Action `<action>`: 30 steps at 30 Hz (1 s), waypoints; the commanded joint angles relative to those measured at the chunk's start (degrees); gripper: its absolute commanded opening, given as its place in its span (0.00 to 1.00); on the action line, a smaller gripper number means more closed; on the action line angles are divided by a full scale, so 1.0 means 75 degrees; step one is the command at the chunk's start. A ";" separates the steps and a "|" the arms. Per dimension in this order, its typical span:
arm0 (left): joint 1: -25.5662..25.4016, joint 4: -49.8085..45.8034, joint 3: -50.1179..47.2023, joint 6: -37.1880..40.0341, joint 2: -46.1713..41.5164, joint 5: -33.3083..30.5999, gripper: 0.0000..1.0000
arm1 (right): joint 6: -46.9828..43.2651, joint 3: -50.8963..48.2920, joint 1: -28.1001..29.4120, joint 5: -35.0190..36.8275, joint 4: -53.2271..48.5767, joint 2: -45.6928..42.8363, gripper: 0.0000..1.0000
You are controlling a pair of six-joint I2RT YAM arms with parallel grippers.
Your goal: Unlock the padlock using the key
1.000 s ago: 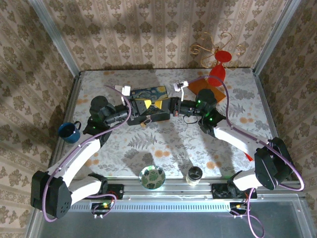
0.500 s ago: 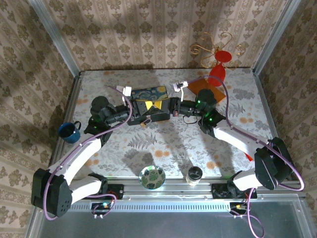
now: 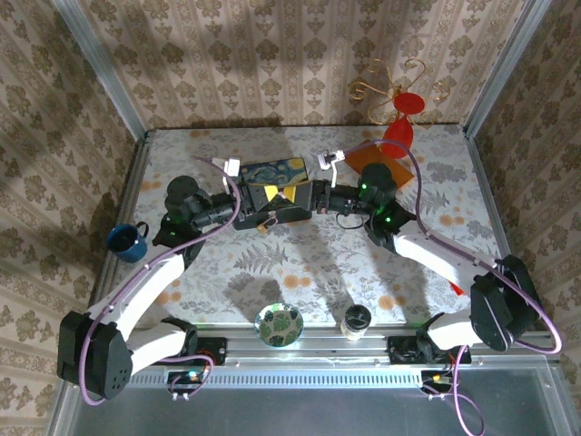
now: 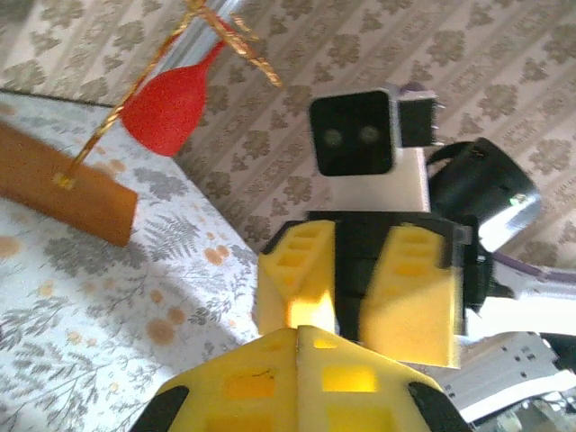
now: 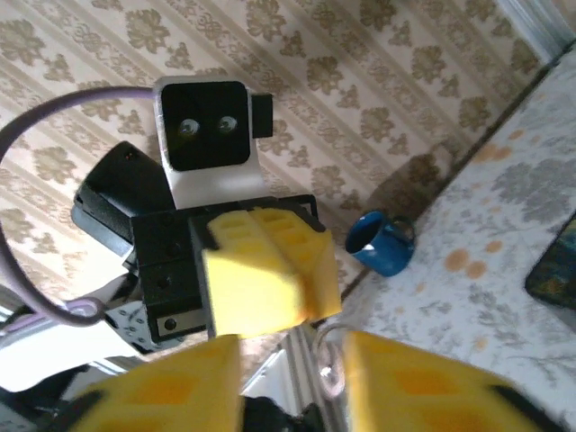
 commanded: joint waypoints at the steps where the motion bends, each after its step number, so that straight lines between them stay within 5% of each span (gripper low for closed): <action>1: 0.0276 -0.1279 0.0302 0.0015 -0.0240 -0.0524 0.00 | -0.1239 0.0292 0.0048 0.0709 -0.1524 -0.0654 0.46; 5: 0.0540 -0.3493 0.0999 -0.0151 -0.0205 -0.0935 0.00 | -0.3043 0.0609 0.0354 0.2098 -0.3477 -0.1036 0.47; 8: 0.0741 -0.5772 0.1875 -0.0204 0.0056 -0.1036 0.00 | -0.5148 0.0750 0.1335 0.4607 -0.4564 -0.1164 0.46; 13: 0.0791 -0.8485 0.2975 -0.0266 0.0638 -0.1059 0.00 | -0.7471 0.0312 0.2536 0.7159 -0.3614 -0.0776 0.41; 19: 0.0697 -1.1241 0.4201 0.0255 0.1208 -0.1853 0.00 | -0.8962 0.0139 0.2987 0.7688 -0.2190 0.0054 0.39; 30: 0.0703 -1.1061 0.3929 -0.0101 0.1009 -0.1767 0.00 | -0.9596 -0.0137 0.3341 0.7148 -0.0674 0.0929 0.34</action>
